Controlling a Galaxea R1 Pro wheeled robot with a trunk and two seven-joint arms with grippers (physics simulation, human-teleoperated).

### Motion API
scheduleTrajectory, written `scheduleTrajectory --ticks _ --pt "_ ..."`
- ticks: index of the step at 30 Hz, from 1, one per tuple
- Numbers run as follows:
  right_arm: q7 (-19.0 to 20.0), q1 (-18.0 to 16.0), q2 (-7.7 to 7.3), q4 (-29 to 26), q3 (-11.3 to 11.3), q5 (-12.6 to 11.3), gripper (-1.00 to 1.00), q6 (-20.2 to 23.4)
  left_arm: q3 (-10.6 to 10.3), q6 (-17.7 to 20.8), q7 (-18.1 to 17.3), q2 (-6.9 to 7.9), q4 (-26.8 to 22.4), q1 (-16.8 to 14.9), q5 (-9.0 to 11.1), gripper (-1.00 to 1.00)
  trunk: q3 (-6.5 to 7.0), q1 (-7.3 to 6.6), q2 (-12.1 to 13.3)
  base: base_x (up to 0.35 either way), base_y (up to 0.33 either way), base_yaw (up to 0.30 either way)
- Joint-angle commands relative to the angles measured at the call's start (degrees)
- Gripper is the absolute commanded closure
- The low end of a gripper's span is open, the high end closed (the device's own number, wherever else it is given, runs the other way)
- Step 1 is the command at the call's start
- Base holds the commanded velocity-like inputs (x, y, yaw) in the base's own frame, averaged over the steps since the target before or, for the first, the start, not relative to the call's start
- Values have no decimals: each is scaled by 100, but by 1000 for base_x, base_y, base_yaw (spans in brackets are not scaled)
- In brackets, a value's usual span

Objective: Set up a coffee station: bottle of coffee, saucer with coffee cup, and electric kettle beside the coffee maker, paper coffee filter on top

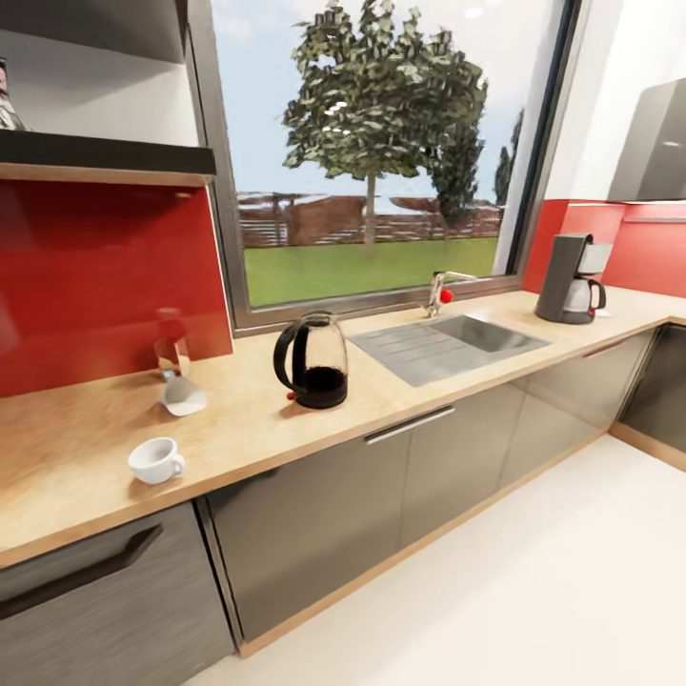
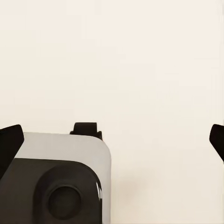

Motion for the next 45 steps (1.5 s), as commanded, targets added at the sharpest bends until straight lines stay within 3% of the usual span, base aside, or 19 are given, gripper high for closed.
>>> scheduleTrajectory --ticks 1,28,45 --pt "0 -3 0 6 3 2 -100 -18 17 -5 -1 -4 -11 3 2 -100 -5 2 -2 200 -242 6" --pt "-9 -3 1 5 6 5 -100 -24 20 -13 -1 -4 -11 3 2 -100 -5 2 -2 33 -39 225" --pt "-1 -3 1 5 6 3 -100 -22 12 -14 -1 -6 -11 3 2 -100 -6 2 -2 0 -152 131"
